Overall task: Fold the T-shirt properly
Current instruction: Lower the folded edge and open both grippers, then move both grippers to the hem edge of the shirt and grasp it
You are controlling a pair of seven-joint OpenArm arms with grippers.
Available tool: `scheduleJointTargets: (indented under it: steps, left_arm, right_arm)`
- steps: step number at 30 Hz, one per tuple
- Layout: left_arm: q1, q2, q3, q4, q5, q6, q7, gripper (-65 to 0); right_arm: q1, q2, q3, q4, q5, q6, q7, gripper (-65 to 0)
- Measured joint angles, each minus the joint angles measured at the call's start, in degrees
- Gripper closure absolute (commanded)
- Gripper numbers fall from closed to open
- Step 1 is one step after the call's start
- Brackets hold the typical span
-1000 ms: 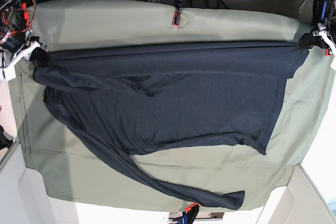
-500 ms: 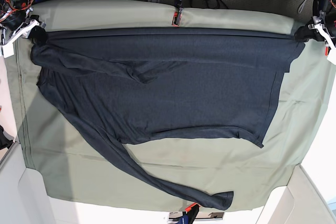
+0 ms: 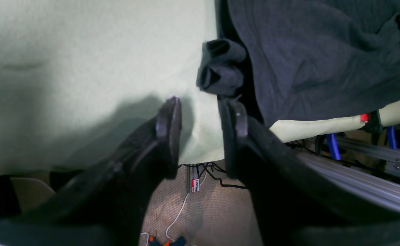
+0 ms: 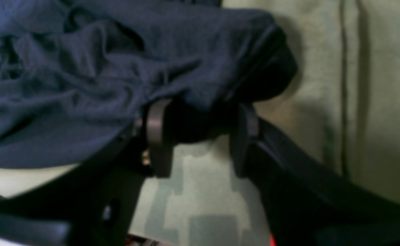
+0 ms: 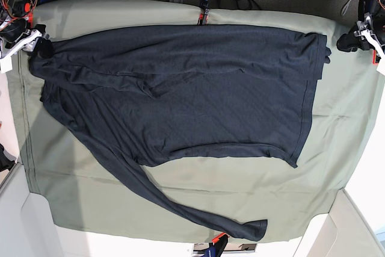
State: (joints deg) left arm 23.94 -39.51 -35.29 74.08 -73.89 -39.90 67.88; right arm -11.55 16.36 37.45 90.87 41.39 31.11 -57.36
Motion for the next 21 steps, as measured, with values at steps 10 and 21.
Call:
scheduleJointTargets:
  steps: [10, 21]
  left_arm:
    - [-5.7, 0.1, -2.2, 2.6, -2.2, 0.0, 0.2, -23.1]
    - [-16.7, 0.0, 9.9, 3.6, 6.0, 0.2, -4.2, -27.8]
  right_arm:
    - [3.5, 0.0, 4.9, 4.8, -0.4, 0.0, 1.9, -26.9]
    - [21.7, 0.1, 1.7, -3.0, -7.4, -0.4, 7.2, -26.9]
